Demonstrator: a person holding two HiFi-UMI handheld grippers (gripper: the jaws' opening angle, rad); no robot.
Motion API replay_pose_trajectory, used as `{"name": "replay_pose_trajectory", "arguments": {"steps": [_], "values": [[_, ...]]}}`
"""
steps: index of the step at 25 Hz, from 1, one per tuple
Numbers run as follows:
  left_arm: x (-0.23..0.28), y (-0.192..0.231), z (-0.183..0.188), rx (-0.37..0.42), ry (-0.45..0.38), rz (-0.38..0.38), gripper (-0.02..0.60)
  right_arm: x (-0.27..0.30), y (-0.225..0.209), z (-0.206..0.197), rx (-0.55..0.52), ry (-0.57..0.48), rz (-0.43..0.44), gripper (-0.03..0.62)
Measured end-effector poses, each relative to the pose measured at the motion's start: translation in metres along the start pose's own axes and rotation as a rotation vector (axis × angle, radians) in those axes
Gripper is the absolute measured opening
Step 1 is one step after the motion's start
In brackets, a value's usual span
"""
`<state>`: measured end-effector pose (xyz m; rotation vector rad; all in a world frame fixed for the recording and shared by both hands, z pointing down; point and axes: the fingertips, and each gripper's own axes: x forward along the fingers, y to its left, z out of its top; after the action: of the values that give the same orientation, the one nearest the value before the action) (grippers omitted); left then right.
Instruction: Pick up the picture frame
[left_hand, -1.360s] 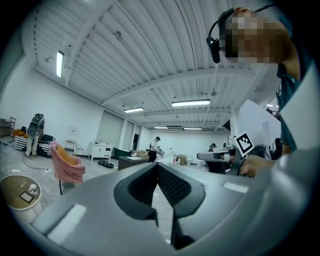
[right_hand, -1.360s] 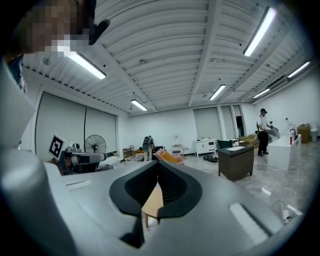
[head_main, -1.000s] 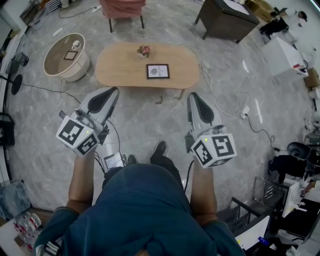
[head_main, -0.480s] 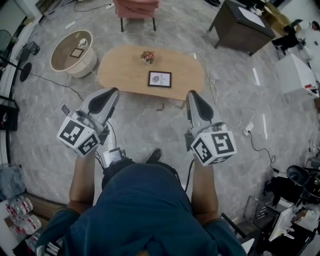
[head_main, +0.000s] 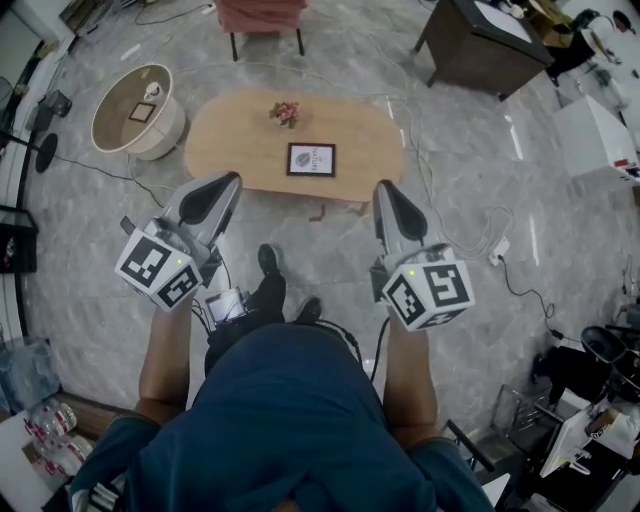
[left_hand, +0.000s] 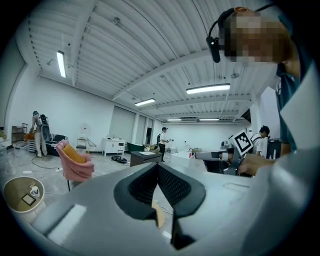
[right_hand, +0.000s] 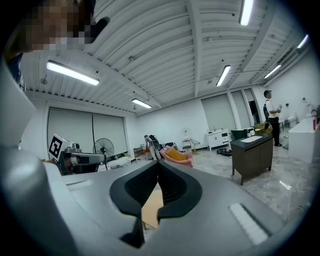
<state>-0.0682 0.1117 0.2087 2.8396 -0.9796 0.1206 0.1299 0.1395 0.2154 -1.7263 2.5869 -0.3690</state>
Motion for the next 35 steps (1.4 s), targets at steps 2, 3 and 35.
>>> {"name": "replay_pose_trajectory", "arguments": {"steps": [2, 3, 35], "values": [[0.017, 0.011, 0.0, -0.003, 0.001, -0.03, -0.003, 0.008, -0.01, 0.001, -0.001, 0.001, -0.029, 0.011], [0.027, 0.016, 0.0, -0.007, 0.0, -0.046, -0.003, 0.012, -0.015, 0.002, -0.002, 0.003, -0.044, 0.011], [0.14, 0.228, 0.032, -0.073, -0.042, -0.144, -0.003, 0.233, -0.058, 0.043, -0.069, 0.053, -0.111, 0.012]]}}
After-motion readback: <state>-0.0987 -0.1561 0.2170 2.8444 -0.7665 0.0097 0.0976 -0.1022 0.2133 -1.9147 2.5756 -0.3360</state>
